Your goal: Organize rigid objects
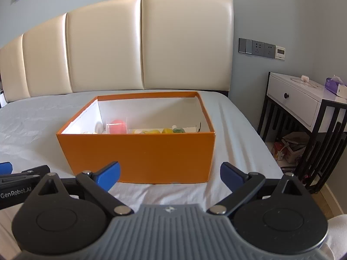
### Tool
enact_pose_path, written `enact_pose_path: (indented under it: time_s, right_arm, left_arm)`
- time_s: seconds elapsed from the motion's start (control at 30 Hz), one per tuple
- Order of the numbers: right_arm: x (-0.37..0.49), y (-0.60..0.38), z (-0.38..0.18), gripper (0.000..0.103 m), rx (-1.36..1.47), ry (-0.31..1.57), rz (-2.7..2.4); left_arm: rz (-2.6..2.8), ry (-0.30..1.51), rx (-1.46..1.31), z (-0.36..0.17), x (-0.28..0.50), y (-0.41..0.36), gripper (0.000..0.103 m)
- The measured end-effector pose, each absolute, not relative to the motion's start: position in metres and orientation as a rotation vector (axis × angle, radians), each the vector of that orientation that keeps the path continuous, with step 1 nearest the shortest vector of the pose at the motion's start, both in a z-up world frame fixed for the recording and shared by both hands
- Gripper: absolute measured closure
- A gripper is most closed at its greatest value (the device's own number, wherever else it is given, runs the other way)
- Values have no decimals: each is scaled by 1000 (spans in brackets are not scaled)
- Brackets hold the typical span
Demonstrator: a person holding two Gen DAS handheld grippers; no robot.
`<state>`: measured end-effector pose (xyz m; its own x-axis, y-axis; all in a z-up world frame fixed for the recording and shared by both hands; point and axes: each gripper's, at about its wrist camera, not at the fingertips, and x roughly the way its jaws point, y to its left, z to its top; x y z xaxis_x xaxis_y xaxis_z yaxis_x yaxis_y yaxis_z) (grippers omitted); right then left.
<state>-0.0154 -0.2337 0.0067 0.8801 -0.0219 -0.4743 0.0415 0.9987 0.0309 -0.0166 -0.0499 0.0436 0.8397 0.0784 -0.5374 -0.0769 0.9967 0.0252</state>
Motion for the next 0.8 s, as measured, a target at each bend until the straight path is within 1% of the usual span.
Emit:
enact_pose_path:
  time_s: [0.8]
  right_arm:
    - [-25, -231, 7, 6, 59, 489, -45]
  left_arm:
    - [86, 569, 1, 48, -19, -50, 2]
